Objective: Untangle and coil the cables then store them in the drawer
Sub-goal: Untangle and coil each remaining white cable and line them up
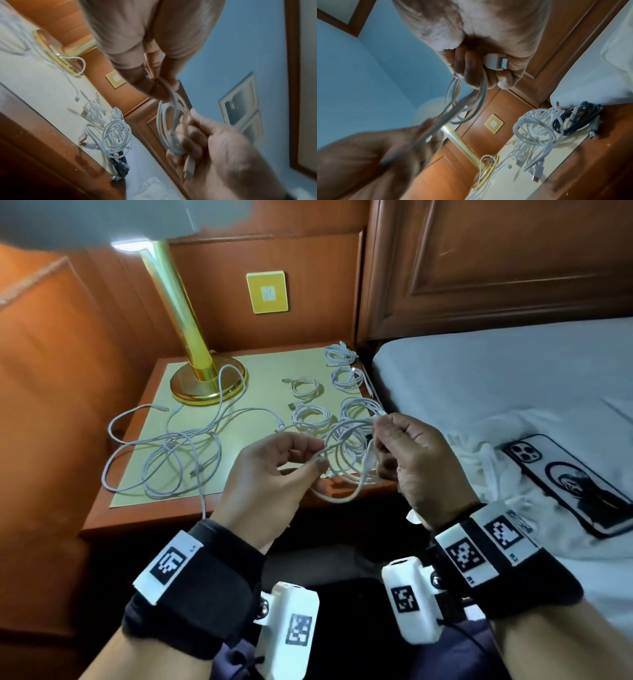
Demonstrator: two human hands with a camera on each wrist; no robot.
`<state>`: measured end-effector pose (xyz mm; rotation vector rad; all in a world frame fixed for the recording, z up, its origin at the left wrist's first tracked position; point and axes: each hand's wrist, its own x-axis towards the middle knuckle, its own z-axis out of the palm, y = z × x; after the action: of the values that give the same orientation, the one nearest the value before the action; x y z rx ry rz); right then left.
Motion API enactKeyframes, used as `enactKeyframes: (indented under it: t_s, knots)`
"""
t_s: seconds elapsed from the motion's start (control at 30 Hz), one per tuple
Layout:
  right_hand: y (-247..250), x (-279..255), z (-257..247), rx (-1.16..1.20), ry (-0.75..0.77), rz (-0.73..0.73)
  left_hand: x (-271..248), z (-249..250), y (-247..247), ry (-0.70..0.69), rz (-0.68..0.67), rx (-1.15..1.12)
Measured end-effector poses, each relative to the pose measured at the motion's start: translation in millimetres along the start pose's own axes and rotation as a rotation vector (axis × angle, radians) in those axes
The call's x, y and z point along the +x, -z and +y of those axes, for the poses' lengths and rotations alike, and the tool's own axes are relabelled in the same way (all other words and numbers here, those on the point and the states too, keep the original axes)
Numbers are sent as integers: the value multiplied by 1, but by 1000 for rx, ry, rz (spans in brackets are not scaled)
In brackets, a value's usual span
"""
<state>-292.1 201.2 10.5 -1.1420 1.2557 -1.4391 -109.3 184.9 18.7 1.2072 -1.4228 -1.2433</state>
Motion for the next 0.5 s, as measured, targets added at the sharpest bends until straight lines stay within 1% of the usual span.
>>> enactKeyframes:
  t_s: [0.07,0.1,0.13,0.23,0.3,0.37,0.43,0.47,0.5]
  knots:
    - [4,2,-1,19,7,67,0,3,6,84,-16,-160]
    - [6,2,-3,34,2,96,0,3,9,100,-9,-197]
    - [8,2,-5,41,-9,116,1,0,12,91,8,-171]
    - [10,0,-9,63,-52,118,2,-10,17,1,61,168]
    - [8,-2,-9,150,-72,87,0,-14,14,-10,74,287]
    - [4,-3,-8,268,-126,54,2,-17,13,-26,100,379]
    - [-3,-5,-8,373,-190,14,5,-21,11,-31,106,422]
    - [-7,-7,-9,408,-209,-7,5,-23,8,1,82,394]
    - [-10,-8,-9,424,-214,-24,5,-25,4,46,48,319]
